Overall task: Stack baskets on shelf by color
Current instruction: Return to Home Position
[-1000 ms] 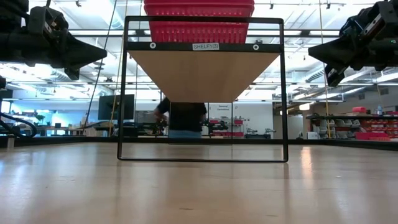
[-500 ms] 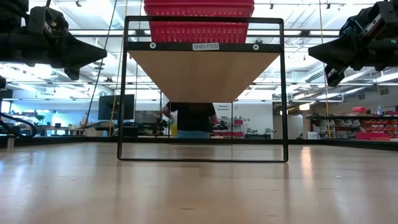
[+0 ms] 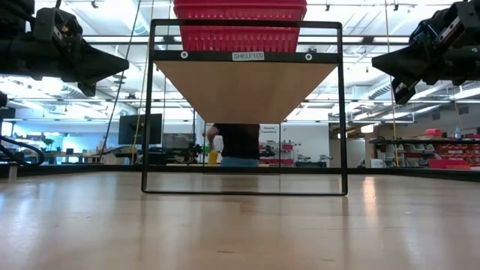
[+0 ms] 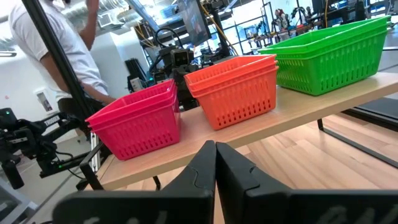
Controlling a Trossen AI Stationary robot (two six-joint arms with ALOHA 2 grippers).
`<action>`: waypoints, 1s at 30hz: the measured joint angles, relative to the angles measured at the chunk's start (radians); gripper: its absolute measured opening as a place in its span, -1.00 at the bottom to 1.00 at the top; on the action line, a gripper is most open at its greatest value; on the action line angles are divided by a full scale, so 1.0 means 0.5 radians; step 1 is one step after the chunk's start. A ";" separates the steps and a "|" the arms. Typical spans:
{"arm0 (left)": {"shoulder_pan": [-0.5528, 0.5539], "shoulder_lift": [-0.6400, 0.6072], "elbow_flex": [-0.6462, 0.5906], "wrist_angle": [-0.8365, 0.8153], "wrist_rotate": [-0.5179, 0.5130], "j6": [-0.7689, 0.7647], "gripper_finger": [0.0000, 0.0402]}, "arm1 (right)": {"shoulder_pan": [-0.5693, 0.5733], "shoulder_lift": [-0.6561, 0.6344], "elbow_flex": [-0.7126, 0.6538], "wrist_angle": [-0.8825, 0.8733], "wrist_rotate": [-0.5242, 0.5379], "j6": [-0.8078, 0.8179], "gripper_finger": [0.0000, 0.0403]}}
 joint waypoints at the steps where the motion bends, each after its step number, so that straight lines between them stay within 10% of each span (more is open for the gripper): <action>1: 0.000 0.000 0.000 0.000 0.000 0.000 -0.82 | 0.000 0.000 0.000 0.001 0.000 0.000 -0.93; 30: 0.000 0.000 -0.001 0.001 0.000 0.000 -0.88 | -0.001 0.000 0.000 0.001 0.000 0.000 -0.93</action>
